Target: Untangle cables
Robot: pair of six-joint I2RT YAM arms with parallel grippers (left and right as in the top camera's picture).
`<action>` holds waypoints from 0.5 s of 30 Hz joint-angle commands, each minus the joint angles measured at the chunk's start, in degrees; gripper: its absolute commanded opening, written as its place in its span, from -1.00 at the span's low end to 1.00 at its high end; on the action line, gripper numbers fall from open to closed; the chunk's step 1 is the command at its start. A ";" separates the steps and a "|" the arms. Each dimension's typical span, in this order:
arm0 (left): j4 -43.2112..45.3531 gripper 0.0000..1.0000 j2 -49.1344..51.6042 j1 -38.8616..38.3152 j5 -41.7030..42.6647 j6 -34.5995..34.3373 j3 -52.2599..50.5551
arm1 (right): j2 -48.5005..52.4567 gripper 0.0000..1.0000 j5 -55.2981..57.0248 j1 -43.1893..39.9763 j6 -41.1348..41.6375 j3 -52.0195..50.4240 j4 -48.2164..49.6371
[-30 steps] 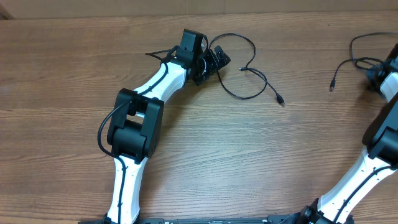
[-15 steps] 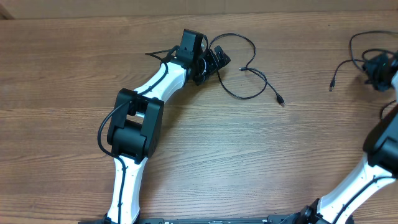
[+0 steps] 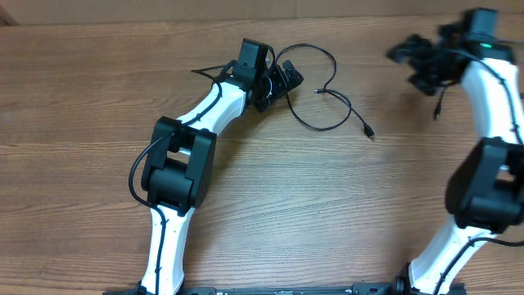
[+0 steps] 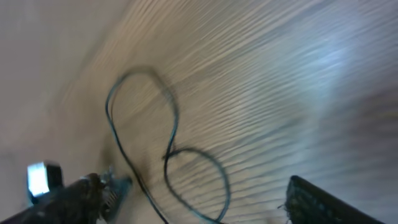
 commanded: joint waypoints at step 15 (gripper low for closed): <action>-2.62 1.00 -3.13 7.72 14.38 12.44 3.02 | 0.13 1.00 9.53 15.19 -9.18 0.04 3.98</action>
